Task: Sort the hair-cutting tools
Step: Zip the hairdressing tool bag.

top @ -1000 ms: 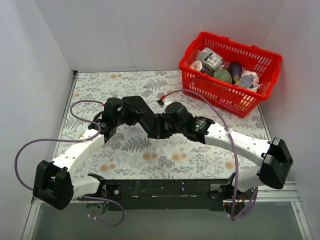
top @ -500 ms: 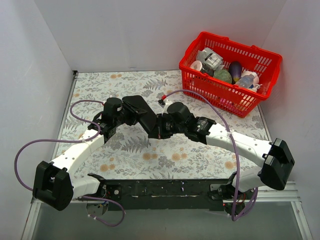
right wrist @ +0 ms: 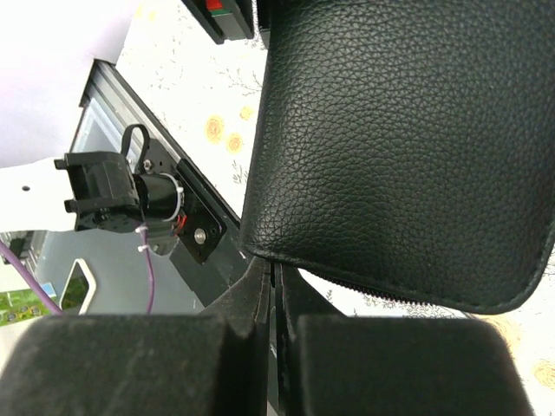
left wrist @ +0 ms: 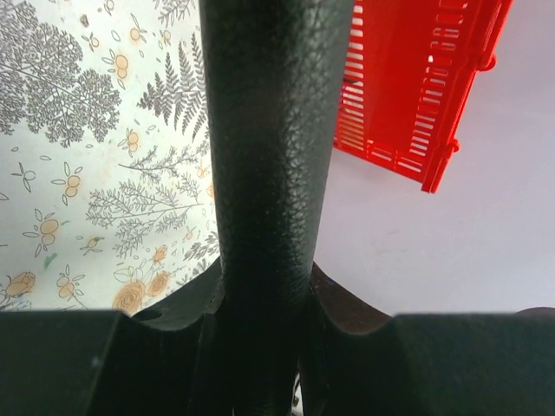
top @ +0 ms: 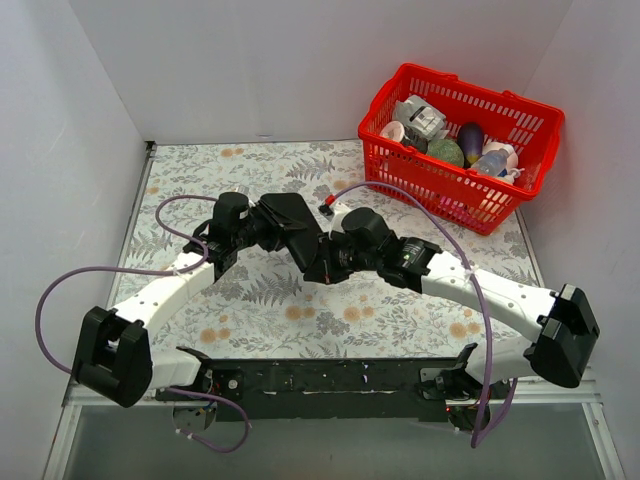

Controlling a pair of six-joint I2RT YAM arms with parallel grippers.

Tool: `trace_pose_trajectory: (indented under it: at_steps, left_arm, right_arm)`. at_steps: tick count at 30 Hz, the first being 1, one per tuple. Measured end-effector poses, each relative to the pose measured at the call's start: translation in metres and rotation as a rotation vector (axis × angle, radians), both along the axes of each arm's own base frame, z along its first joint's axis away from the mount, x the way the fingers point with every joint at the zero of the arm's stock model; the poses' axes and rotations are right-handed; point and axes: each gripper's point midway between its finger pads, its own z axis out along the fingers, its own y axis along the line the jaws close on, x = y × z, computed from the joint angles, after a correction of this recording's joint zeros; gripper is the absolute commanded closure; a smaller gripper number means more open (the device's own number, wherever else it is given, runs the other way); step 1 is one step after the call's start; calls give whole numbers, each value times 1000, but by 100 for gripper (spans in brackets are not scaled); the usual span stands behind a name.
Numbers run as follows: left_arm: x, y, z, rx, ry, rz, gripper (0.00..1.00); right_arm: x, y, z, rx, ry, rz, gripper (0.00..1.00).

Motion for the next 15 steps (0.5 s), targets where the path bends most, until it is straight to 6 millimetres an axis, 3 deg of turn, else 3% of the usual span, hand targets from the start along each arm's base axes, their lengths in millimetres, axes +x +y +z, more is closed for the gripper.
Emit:
trace_pose_trajectory:
  at_steps: [15]
  left_arm:
    - [-9, -16, 4, -37, -30, -126, 100]
  right_arm:
    - [-12, -18, -6, -63, -79, 103, 99]
